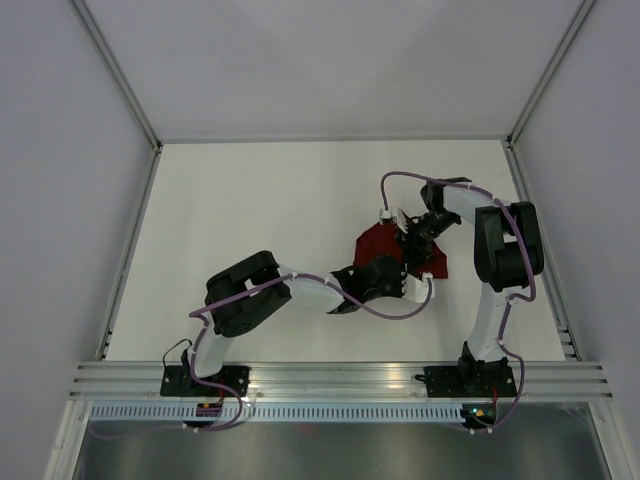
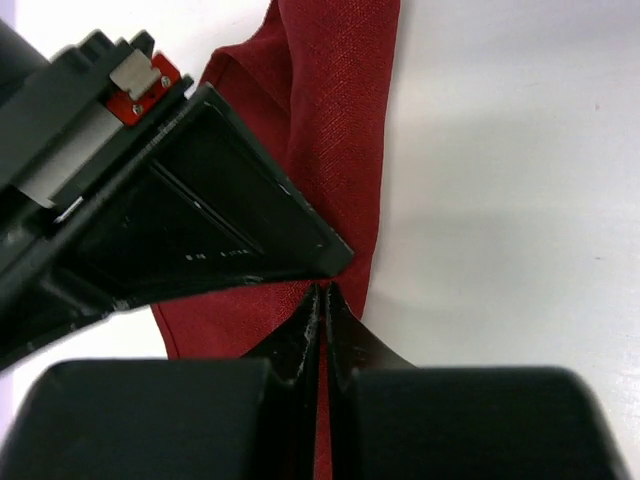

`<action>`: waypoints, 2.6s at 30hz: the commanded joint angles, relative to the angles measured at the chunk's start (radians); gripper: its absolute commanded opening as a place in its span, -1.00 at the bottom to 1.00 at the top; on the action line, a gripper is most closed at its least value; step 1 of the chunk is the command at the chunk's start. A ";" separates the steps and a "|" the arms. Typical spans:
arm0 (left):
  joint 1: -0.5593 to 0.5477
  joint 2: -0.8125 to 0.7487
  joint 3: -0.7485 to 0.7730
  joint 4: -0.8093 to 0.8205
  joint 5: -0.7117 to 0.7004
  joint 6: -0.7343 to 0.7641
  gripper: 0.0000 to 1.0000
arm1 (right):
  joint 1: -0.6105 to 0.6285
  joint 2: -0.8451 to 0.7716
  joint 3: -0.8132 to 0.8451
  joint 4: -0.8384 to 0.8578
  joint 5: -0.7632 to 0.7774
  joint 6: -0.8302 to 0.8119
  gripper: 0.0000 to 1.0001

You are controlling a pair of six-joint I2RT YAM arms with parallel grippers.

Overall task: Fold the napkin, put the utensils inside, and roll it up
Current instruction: Roll the napkin with the utensil

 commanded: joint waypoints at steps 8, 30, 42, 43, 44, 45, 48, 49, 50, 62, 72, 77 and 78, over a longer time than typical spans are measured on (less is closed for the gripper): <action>0.021 0.033 0.113 -0.292 0.114 -0.111 -0.95 | -0.032 -0.185 -0.023 0.238 0.087 0.292 0.22; 0.061 0.057 0.199 -0.471 0.194 -0.257 -0.95 | -0.195 -0.178 -0.087 0.323 0.294 0.504 -0.10; 0.066 0.048 0.248 -0.441 0.153 -0.239 -0.89 | -0.147 -0.044 -0.060 0.378 0.372 0.530 -0.39; 0.066 0.046 0.259 -0.441 0.148 -0.240 -0.88 | -0.140 -0.030 -0.051 0.381 0.380 0.532 -0.40; 0.066 0.046 0.261 -0.439 0.146 -0.242 -0.87 | -0.109 -0.023 -0.044 0.387 0.395 0.533 -0.41; 0.066 0.042 0.265 -0.436 0.140 -0.240 -0.86 | -0.100 -0.015 -0.040 0.392 0.401 0.542 -0.43; 0.070 0.037 0.277 -0.431 0.133 -0.240 -0.86 | -0.060 0.025 -0.011 0.397 0.421 0.550 -0.45; 0.072 0.039 0.287 -0.430 0.131 -0.239 -0.86 | -0.045 0.043 0.000 0.409 0.426 0.561 -0.46; 0.077 0.039 0.290 -0.430 0.130 -0.239 -0.86 | -0.038 0.046 0.003 0.415 0.431 0.571 -0.46; 0.132 0.005 0.268 -0.405 0.142 -0.257 -0.87 | -0.101 -0.064 0.011 0.464 0.432 0.650 -0.11; 0.153 -0.061 0.234 -0.353 0.202 -0.308 -0.86 | -0.126 -0.193 0.018 0.466 0.363 0.616 -0.02; 0.185 -0.104 0.227 -0.329 0.229 -0.364 -0.86 | -0.159 -0.225 0.012 0.446 0.268 0.544 -0.02; 0.193 -0.113 0.224 -0.313 0.234 -0.401 -0.85 | -0.161 -0.248 -0.004 0.441 0.236 0.524 -0.01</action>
